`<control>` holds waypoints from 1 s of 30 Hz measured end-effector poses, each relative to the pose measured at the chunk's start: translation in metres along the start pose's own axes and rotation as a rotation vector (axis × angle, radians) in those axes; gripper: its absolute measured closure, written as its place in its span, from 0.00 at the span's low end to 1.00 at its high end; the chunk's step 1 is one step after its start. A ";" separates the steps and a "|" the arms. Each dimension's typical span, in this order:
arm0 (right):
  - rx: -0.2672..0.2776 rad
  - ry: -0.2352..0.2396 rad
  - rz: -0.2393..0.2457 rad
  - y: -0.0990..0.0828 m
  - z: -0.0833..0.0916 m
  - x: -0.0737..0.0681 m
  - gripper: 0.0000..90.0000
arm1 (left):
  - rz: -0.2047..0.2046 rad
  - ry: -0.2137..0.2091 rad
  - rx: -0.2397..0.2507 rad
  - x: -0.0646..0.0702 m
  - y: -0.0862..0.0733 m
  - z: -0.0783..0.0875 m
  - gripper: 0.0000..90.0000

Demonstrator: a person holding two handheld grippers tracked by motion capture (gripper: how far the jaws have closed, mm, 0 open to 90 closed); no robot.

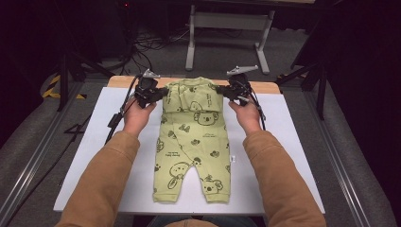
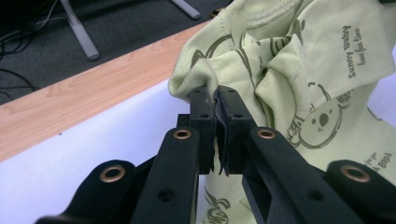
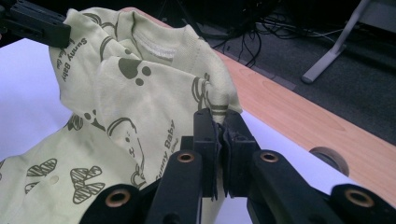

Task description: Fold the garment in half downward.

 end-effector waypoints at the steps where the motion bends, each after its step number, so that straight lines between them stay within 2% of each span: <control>1: -0.001 0.002 -0.002 -0.001 0.000 -0.001 0.95 | -0.008 0.001 0.001 0.000 -0.002 0.000 0.95; 6: -0.006 0.019 0.001 -0.010 -0.001 -0.006 0.95 | -0.002 -0.016 -0.012 0.003 -0.011 0.000 0.95; 7: -0.007 0.026 0.003 -0.012 -0.001 -0.008 0.95 | -0.013 -0.013 -0.011 0.003 -0.015 0.001 0.95; 8: -0.003 0.048 0.003 -0.019 0.000 -0.014 0.95 | -0.016 -0.029 -0.018 0.006 -0.021 0.004 0.95; 9: -0.003 0.048 0.003 -0.019 0.000 -0.014 0.95 | -0.016 -0.029 -0.018 0.006 -0.021 0.004 0.95; 10: -0.002 0.067 0.000 -0.027 0.001 -0.019 0.95 | -0.022 -0.045 -0.013 0.011 -0.031 0.006 0.95; 12: -0.004 0.070 0.002 -0.030 0.001 -0.021 0.95 | -0.031 -0.044 -0.013 0.012 -0.036 0.007 0.95; 14: -0.018 0.087 -0.002 -0.043 0.000 -0.027 0.95 | -0.033 -0.064 -0.024 0.018 -0.049 0.008 0.95; 16: -0.019 0.090 -0.007 -0.047 0.000 -0.029 0.95 | -0.034 -0.064 -0.021 0.020 -0.053 0.010 0.95; 20: 0.007 0.120 -0.008 -0.058 0.013 -0.044 0.95 | -0.061 -0.080 -0.005 0.028 -0.061 0.025 0.95; 23: 0.004 0.119 0.020 -0.063 0.019 -0.052 0.95 | -0.074 -0.091 0.003 0.033 -0.065 0.032 0.95; 25: -0.017 0.127 0.049 -0.073 0.028 -0.066 0.95 | -0.092 -0.114 0.009 0.042 -0.073 0.046 0.95; 26: -0.018 0.128 0.058 -0.076 0.031 -0.069 0.95 | -0.092 -0.114 0.009 0.042 -0.073 0.046 0.95; 28: -0.006 0.134 0.079 -0.084 0.039 -0.080 0.95 | -0.112 -0.143 0.016 0.053 -0.085 0.061 0.95; 30: -0.008 0.139 0.095 -0.091 0.045 -0.089 0.95 | -0.130 -0.153 0.007 0.061 -0.094 0.070 0.95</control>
Point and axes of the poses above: each handheld gripper's, and its own axes: z roughly backward along the jaws, y roughly out of its top, x roughly to its right, the point moved 6 cm from there along -z, roughly forward along the jaws, and after that the axes turned 11 degrees about y, right-handed, at the moved point
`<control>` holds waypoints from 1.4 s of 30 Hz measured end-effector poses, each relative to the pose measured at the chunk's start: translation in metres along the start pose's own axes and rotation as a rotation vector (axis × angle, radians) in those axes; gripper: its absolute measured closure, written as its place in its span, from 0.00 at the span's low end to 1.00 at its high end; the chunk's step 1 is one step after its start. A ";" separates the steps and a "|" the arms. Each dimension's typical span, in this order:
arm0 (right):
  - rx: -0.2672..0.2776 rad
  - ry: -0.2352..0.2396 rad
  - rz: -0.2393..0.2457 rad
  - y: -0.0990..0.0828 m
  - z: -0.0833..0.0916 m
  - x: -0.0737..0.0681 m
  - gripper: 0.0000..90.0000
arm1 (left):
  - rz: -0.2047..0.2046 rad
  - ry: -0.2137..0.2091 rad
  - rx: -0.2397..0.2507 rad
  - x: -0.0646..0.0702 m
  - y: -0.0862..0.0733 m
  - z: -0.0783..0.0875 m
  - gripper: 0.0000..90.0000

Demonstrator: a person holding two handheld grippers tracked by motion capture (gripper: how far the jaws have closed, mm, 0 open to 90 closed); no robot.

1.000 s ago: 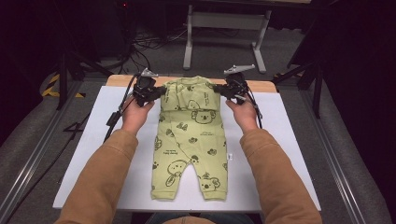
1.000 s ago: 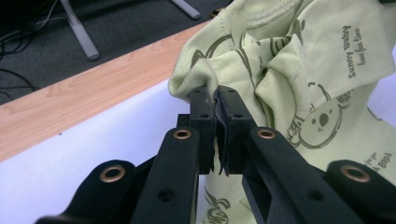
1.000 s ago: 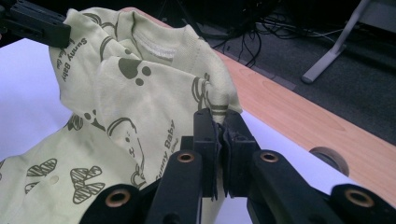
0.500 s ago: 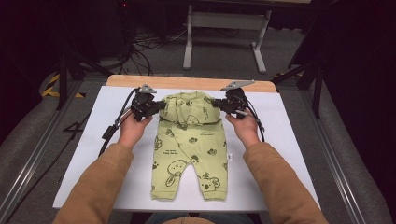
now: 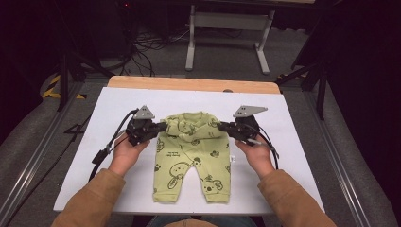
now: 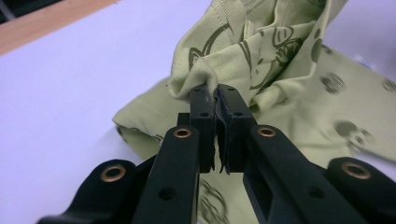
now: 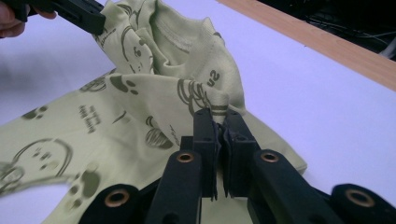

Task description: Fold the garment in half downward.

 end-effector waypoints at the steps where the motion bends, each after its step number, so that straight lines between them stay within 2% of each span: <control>1: -0.002 0.004 0.007 -0.004 0.002 -0.006 0.95 | -0.014 0.000 -0.006 0.006 -0.005 0.005 0.95; 3: -0.003 0.014 0.021 -0.011 0.008 -0.016 0.95 | -0.030 -0.002 -0.003 0.009 -0.007 0.008 0.95; 4: 0.001 0.024 0.023 -0.015 0.011 -0.022 0.95 | -0.062 0.002 -0.008 0.017 -0.012 0.016 0.95; 5: 0.001 0.024 0.023 -0.015 0.011 -0.022 0.95 | -0.062 0.002 -0.008 0.017 -0.012 0.016 0.95; 6: 0.007 0.041 0.027 -0.021 0.017 -0.032 0.95 | -0.094 0.002 -0.002 0.026 -0.016 0.025 0.95; 8: 0.007 0.047 0.030 -0.023 0.018 -0.036 0.95 | -0.108 0.001 0.000 0.031 -0.019 0.029 0.95; 9: 0.000 0.056 0.047 -0.030 0.022 -0.047 0.95 | -0.123 -0.001 -0.006 0.036 -0.022 0.034 0.95; 10: -0.002 0.060 0.052 -0.032 0.023 -0.050 0.95 | -0.138 -0.007 -0.007 0.043 -0.026 0.040 0.95; 12: -0.007 0.062 0.060 -0.035 0.024 -0.055 0.95 | -0.141 -0.018 -0.012 0.046 -0.028 0.044 0.95; 13: -0.019 0.069 0.072 -0.041 0.027 -0.063 0.95 | -0.139 -0.032 -0.013 0.051 -0.031 0.048 0.95; 17: -0.020 0.082 0.075 -0.048 0.031 -0.072 0.95 | -0.142 -0.051 -0.019 0.057 -0.037 0.055 0.95; 24: -0.023 0.112 0.096 -0.056 0.036 -0.087 0.95 | -0.150 -0.063 -0.044 0.063 -0.047 0.060 0.95; 31: -0.021 0.143 0.091 -0.068 0.040 -0.094 0.94 | -0.162 -0.070 -0.070 0.068 -0.053 0.060 0.94; 32: -0.021 0.159 0.089 -0.069 0.040 -0.095 0.94 | -0.162 -0.067 -0.075 0.069 -0.055 0.060 0.94; 35: -0.036 0.184 0.112 -0.076 0.036 -0.101 0.94 | -0.166 -0.064 -0.082 0.070 -0.057 0.062 0.94; 42: -0.031 0.181 0.124 -0.075 0.039 -0.104 0.94 | -0.165 -0.066 -0.084 0.072 -0.061 0.065 0.94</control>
Point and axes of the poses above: each handheld gripper's, and its own axes: z roughly backward along the jaws, y roughly out of its top, x roughly to its right, the point moved 6 cm from there along -z, roughly forward along the jaws, and after that the axes turned 11 degrees about y, right-handed, at the moved point
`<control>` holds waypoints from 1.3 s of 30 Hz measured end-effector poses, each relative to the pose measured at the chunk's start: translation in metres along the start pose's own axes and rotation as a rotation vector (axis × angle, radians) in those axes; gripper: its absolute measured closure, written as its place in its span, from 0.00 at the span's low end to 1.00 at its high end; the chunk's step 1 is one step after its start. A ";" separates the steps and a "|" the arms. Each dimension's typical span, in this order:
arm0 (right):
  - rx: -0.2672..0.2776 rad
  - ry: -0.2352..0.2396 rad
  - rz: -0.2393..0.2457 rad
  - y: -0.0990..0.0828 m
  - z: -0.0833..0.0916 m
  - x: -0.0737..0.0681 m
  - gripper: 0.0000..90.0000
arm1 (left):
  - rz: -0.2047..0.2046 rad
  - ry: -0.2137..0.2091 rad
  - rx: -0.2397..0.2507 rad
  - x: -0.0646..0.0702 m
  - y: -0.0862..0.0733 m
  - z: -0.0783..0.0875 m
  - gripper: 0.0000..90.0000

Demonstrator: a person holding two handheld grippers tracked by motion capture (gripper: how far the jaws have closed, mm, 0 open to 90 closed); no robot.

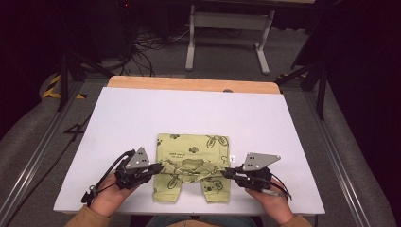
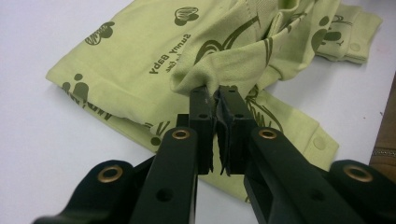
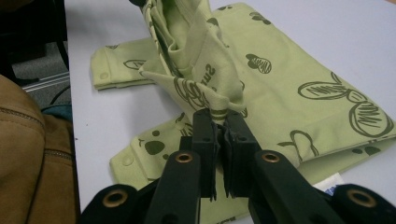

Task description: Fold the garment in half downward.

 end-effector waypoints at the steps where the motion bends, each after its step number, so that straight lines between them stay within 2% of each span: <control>1: -0.004 0.000 0.008 0.000 0.000 -0.002 0.94 | -0.001 0.001 -0.001 0.000 0.000 -0.001 0.94; 6: -0.025 0.018 0.014 -0.002 -0.003 -0.003 0.93 | -0.014 0.007 -0.019 0.001 -0.001 -0.001 0.94; 9: -0.019 0.029 0.009 -0.002 -0.001 -0.003 0.88 | -0.009 0.006 -0.020 0.001 0.000 0.000 0.93; 10: -0.002 0.038 -0.007 -0.001 0.003 -0.001 0.78 | 0.002 0.011 -0.014 0.000 0.001 0.001 0.91; 12: 0.007 0.047 -0.025 -0.001 0.005 0.000 0.70 | 0.019 0.008 -0.003 -0.002 0.002 0.002 0.87; 13: 0.016 0.045 -0.027 0.000 0.007 0.001 0.69 | 0.036 0.002 0.019 -0.004 0.003 0.003 0.83; 16: 0.039 0.038 -0.024 0.002 0.010 0.001 0.60 | 0.045 0.012 0.038 -0.005 0.004 0.005 0.77; 17: 0.039 0.038 -0.024 0.002 0.010 0.001 0.60 | 0.045 0.012 0.038 -0.005 0.004 0.005 0.74; 20: 0.058 0.020 -0.033 0.005 0.011 0.003 0.48 | 0.058 0.015 0.067 -0.006 0.006 0.007 0.71; 22: 0.070 0.012 -0.034 0.006 0.012 0.003 0.46 | 0.074 0.016 0.089 -0.007 0.007 0.008 0.65; 24: 0.074 0.003 -0.035 0.007 0.010 0.003 0.48 | 0.077 0.016 0.096 -0.008 0.008 0.007 0.63; 26: 0.064 0.003 -0.035 0.005 0.007 0.003 0.55 | 0.090 0.000 0.102 -0.007 0.007 0.005 0.66; 28: 0.051 0.007 -0.034 0.004 0.004 0.002 0.58 | 0.092 -0.009 0.091 -0.006 0.007 0.003 0.81; 29: 0.036 0.014 -0.033 0.003 0.001 0.001 0.62 | 0.093 -0.023 0.065 -0.005 0.005 0.001 0.81; 30: 0.001 0.046 -0.043 -0.002 -0.006 -0.001 0.73 | 0.092 -0.028 0.049 -0.004 0.004 -0.001 0.95; 31: -0.014 0.061 -0.043 -0.004 -0.010 -0.002 0.78 | 0.089 -0.038 0.025 -0.002 0.003 -0.003 0.99; 32: -0.014 0.061 -0.043 -0.004 -0.010 -0.002 0.78 | 0.083 -0.046 0.013 0.000 0.002 -0.006 0.99; 34: -0.060 0.077 -0.033 -0.009 -0.016 -0.006 0.90 | 0.066 -0.077 -0.015 0.006 0.000 -0.012 0.99; 35: -0.060 0.077 -0.033 -0.009 -0.016 -0.006 0.90 | 0.066 -0.077 -0.015 0.006 0.000 -0.012 0.99; 37: -0.086 0.093 -0.035 -0.013 -0.019 -0.008 0.92 | 0.031 -0.106 -0.061 0.012 -0.004 -0.020 0.99; 39: -0.102 0.104 -0.045 -0.016 -0.021 -0.008 0.92 | 0.022 -0.111 -0.084 0.014 -0.007 -0.023 0.99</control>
Point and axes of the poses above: each handheld gripper's, and its own axes: z roughly backward along the jaws, y roughly out of its top, x roughly to its right, the point moved 6 cm from there along -z, roughly forward along the jaws, and after that the axes turned 11 degrees about y, right-handed, at the moved point
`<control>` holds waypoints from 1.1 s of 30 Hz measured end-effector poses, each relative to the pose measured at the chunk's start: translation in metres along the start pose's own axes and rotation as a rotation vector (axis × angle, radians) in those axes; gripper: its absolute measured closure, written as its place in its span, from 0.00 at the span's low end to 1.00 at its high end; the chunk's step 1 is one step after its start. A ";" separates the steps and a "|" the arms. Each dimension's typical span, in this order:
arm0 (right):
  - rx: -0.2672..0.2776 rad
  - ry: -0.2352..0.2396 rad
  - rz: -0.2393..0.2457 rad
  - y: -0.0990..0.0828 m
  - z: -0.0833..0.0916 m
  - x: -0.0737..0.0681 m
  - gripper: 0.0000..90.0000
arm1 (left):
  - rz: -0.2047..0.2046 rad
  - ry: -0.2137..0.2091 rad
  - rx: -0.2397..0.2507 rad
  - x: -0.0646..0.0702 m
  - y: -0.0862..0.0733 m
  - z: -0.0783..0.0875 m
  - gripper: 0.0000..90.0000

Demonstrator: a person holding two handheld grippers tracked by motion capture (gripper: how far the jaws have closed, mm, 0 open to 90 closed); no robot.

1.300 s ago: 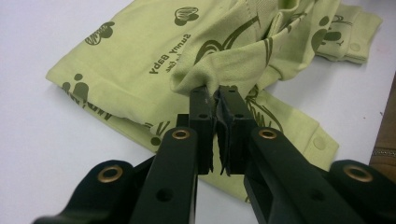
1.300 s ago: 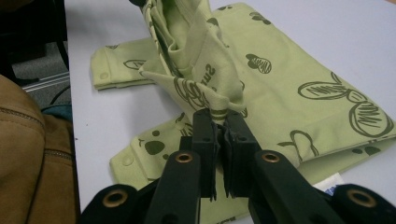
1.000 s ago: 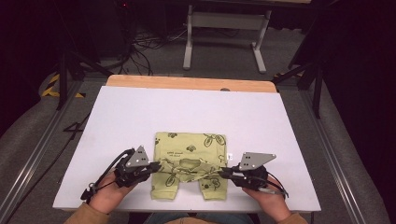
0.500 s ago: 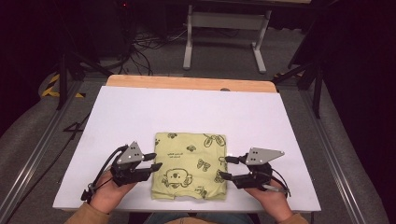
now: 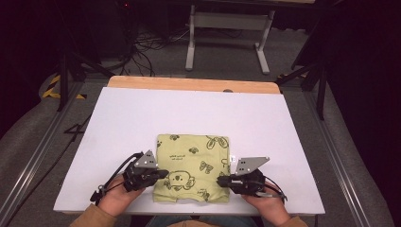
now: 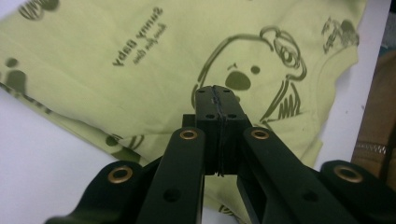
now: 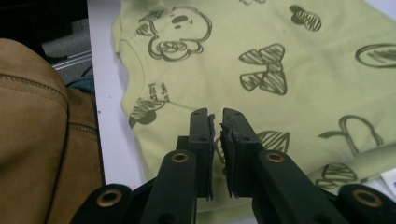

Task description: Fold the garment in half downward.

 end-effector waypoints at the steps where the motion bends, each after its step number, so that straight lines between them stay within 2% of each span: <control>1: -0.009 0.002 -0.003 -0.002 -0.001 0.000 0.92 | 0.003 -0.004 -0.003 0.000 -0.001 -0.001 0.99; 6: -0.050 0.001 -0.011 -0.013 -0.001 -0.004 0.90 | 0.000 -0.009 -0.022 0.000 -0.002 -0.003 0.99; 12: -0.097 0.001 -0.019 -0.023 -0.004 -0.006 0.87 | 0.000 -0.002 -0.019 -0.002 -0.002 -0.002 0.99; 20: -0.099 -0.007 -0.031 -0.030 0.000 -0.009 0.83 | 0.011 -0.006 -0.011 -0.003 -0.002 0.000 0.99; 24: -0.094 -0.022 -0.017 -0.032 0.000 -0.011 0.83 | 0.003 -0.001 -0.009 -0.003 -0.001 0.001 0.99; 30: -0.088 -0.016 -0.019 -0.031 0.001 -0.011 0.81 | 0.013 0.009 0.006 -0.006 0.000 0.003 0.96; 33: -0.061 -0.015 -0.031 -0.028 0.006 -0.010 0.81 | 0.014 0.010 0.011 -0.008 0.001 0.004 0.96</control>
Point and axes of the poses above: each handheld gripper's, and its own axes: z roughly backward along the jaws, y roughly out of its top, x roughly to its right, the point moved 6 cm from there along -z, roughly forward along the jaws, and after that the axes turned 11 degrees about y, right-handed, at the moved point
